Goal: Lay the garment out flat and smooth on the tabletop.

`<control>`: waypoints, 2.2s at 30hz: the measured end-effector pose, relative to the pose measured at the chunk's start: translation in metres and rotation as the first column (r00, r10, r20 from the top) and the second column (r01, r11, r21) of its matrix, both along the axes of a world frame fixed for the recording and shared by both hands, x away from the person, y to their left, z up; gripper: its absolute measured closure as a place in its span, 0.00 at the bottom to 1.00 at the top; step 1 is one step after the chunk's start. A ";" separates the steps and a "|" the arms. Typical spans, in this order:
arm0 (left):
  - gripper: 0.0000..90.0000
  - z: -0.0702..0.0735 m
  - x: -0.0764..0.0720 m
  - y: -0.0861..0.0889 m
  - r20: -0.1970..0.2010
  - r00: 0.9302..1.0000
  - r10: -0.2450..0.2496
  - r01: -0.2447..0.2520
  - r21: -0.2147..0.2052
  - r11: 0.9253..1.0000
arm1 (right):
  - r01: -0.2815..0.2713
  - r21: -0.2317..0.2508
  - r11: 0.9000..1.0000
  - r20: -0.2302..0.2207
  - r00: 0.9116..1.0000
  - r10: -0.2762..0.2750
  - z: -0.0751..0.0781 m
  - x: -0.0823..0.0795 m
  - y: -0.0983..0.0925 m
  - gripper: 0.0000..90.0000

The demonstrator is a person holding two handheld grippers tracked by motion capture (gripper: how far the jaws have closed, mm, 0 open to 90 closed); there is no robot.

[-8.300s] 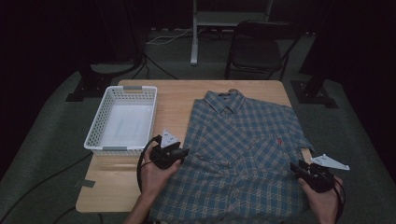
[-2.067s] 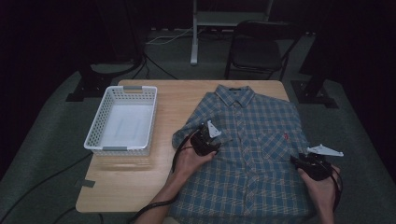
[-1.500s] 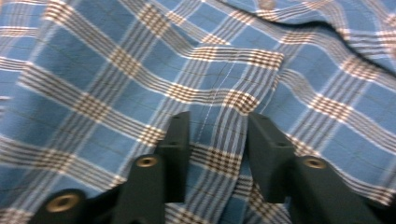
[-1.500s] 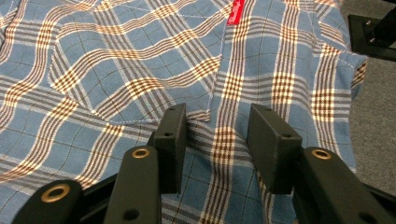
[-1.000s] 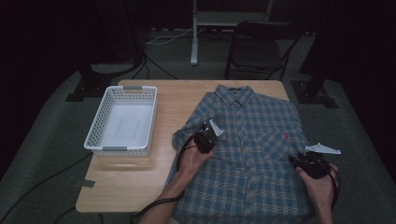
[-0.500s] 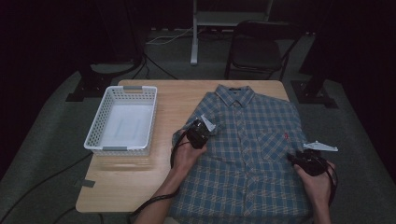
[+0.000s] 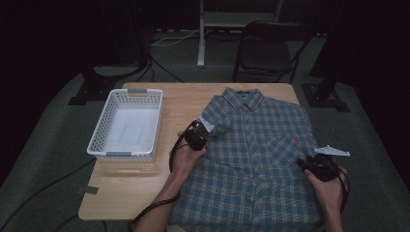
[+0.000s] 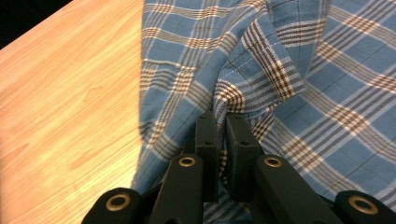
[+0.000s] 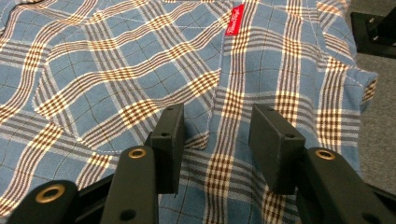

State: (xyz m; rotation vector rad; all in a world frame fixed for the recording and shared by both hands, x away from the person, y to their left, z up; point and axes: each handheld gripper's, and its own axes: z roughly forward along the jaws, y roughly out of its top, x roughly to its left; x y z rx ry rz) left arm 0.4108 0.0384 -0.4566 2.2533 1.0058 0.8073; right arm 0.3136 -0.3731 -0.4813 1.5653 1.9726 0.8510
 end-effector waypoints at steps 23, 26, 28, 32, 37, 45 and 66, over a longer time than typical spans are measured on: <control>0.95 0.010 0.001 0.018 0.058 0.996 0.060 -0.063 0.043 0.997 | 0.049 0.008 0.999 0.017 0.999 -0.049 0.001 0.006 -0.003 0.58; 0.95 0.011 0.001 0.020 0.063 0.996 0.064 -0.067 0.044 0.997 | 0.048 0.017 0.999 0.008 0.999 -0.049 -0.002 0.009 -0.003 0.57; 0.95 0.011 0.001 0.021 0.067 0.996 0.067 -0.070 0.046 0.997 | 0.045 0.015 0.999 0.007 0.999 -0.045 -0.002 0.009 -0.003 0.59; 0.95 0.012 0.001 0.022 0.070 0.995 0.071 -0.075 0.050 0.996 | 0.017 0.018 1.000 0.013 1.000 -0.017 -0.002 0.010 -0.003 0.72; 0.95 0.014 0.001 0.025 0.078 0.994 0.078 -0.082 0.054 0.995 | 0.003 0.037 0.999 0.022 1.000 -0.003 -0.003 0.010 -0.003 0.89; 0.96 0.017 0.001 0.030 0.091 0.992 0.087 -0.093 0.064 0.994 | 0.011 0.044 0.999 0.025 1.000 -0.012 -0.003 0.010 -0.004 0.96; 0.96 0.022 0.003 0.036 0.106 0.989 0.101 -0.110 0.085 0.990 | 0.030 0.038 0.999 0.012 0.999 -0.031 -0.002 0.008 -0.010 0.96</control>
